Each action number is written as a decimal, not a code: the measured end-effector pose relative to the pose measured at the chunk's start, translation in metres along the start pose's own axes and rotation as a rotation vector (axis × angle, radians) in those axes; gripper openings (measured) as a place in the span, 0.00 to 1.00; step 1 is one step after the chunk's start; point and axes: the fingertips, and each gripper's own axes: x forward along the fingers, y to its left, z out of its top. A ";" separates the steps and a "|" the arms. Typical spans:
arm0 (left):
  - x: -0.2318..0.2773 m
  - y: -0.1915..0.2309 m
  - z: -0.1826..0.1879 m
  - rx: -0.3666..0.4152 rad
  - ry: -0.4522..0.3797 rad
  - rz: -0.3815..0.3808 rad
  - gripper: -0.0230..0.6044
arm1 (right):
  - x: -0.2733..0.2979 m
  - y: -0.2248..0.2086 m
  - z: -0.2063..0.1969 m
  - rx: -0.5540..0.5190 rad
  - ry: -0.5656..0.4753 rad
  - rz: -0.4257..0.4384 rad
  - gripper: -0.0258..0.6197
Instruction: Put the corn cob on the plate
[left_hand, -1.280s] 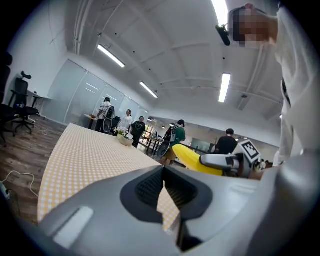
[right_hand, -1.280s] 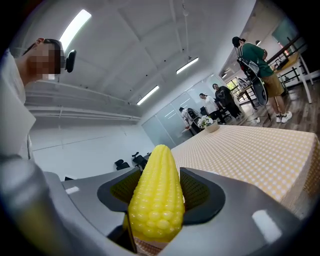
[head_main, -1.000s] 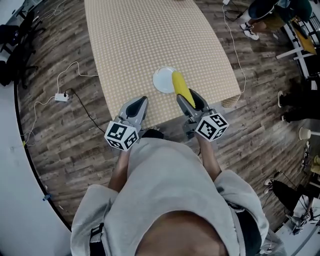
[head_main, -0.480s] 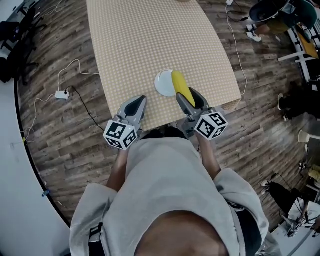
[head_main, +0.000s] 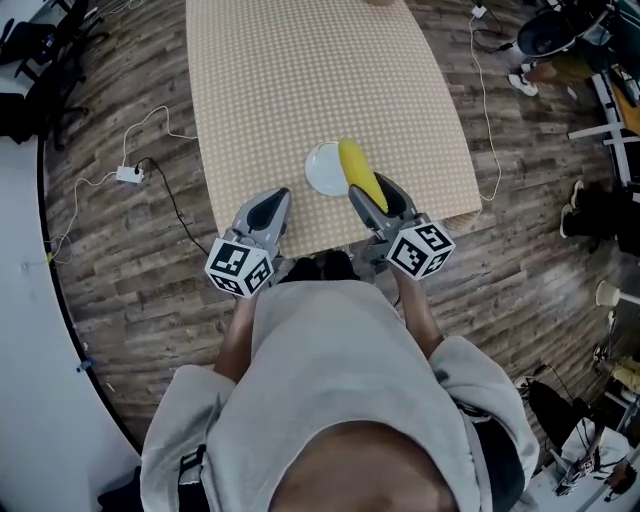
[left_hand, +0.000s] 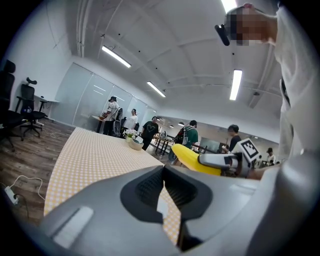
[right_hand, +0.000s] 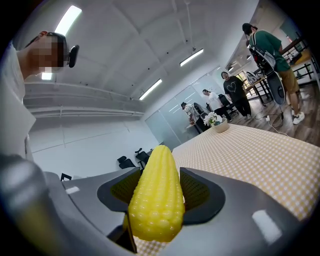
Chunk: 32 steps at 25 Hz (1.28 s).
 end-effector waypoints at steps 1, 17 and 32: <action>0.001 -0.002 -0.001 0.000 -0.001 0.005 0.05 | -0.001 -0.002 -0.001 -0.001 0.004 0.004 0.43; 0.017 0.004 -0.029 -0.054 0.070 0.047 0.05 | 0.002 -0.035 -0.035 0.057 0.107 -0.009 0.43; 0.015 0.005 -0.116 -0.166 0.208 0.046 0.05 | -0.001 -0.063 -0.115 0.105 0.248 -0.046 0.43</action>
